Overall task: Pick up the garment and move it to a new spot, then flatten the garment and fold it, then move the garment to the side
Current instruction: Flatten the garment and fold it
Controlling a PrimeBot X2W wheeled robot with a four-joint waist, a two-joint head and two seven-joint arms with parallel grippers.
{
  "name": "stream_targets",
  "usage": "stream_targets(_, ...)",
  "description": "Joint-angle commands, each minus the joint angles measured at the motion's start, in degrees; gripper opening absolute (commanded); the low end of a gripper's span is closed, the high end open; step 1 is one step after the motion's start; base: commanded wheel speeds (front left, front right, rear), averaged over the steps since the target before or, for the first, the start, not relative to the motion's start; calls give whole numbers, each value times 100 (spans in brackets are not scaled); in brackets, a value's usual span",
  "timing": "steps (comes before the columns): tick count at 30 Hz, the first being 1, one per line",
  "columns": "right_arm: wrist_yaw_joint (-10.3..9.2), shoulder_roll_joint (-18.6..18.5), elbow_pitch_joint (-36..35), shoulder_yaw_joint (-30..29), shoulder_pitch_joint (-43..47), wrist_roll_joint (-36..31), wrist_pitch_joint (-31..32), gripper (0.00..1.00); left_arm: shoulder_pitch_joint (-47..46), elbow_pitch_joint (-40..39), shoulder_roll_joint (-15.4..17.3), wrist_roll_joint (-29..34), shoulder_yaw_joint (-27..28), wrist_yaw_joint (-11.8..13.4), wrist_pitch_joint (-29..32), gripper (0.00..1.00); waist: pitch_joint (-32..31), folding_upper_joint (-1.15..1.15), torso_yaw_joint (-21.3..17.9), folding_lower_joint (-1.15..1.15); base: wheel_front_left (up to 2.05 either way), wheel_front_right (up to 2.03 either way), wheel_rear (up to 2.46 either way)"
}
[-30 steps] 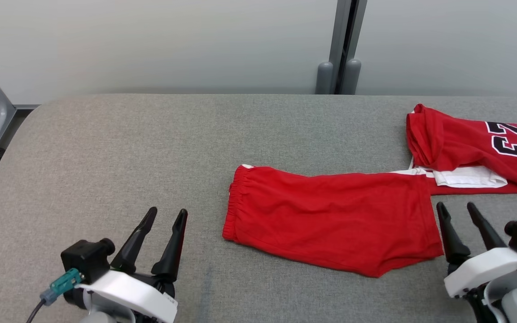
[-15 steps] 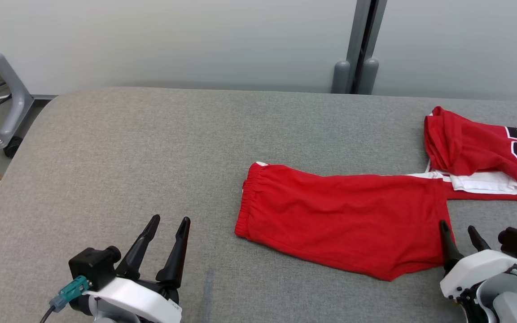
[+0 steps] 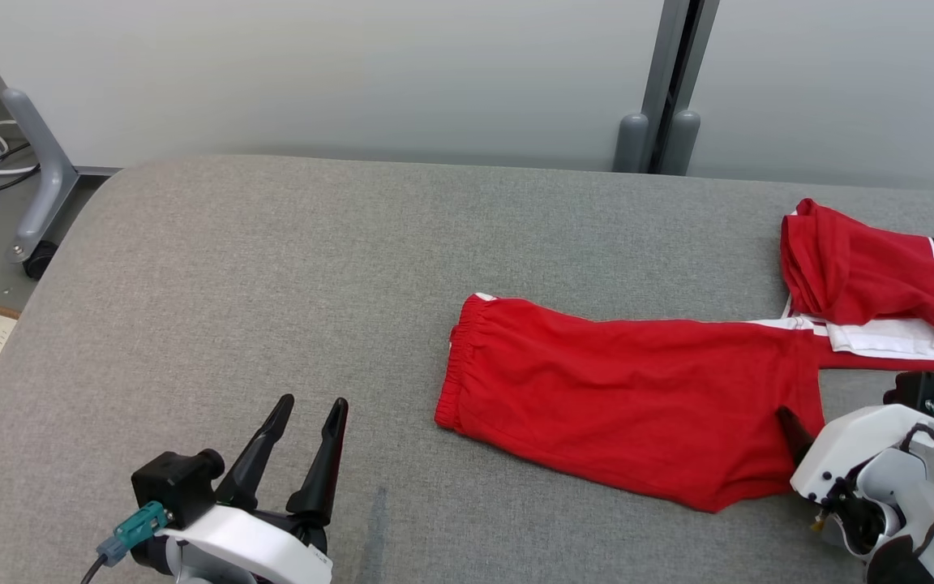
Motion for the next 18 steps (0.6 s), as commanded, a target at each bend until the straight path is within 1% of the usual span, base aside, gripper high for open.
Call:
stream_targets(1, 3, 29, 83, 24, 5, 24, 75, 100, 72, 19, 21, 36, 14, -27, -7, 100, -10, 0, 2, 0, 0, 0, 0)
stream_targets(4, 3, 98, 209, 1, -105, 101, 195, 100, 66, 54, 10, 26, -9, -33, -7, 100, -42, 0, 14, 0, 0, 0, 0)
stream_targets(5, 3, 121, 206, 13, -107, 156, 212, 90, 55, 64, 7, 26, -19, -39, -4, 100, -50, 0, 23, 0, 0, 0, 0)
stream_targets(6, 3, 145, 200, 23, -96, 209, 251, 47, 45, 75, 8, 26, -26, -45, 1, 100, -61, 0, 34, 0, 0, 0, 0)
stream_targets(8, 3, 158, 112, 85, -63, 286, 257, 0, 41, 87, 17, 20, -34, -43, 9, 100, -72, 0, 48, 0, 0, 0, 0)
stream_targets(18, 3, -14, -129, 380, -74, 509, 76, 0, 30, 94, 53, -13, -53, -18, 29, 100, -64, 0, 40, 0, 0, 0, 0)
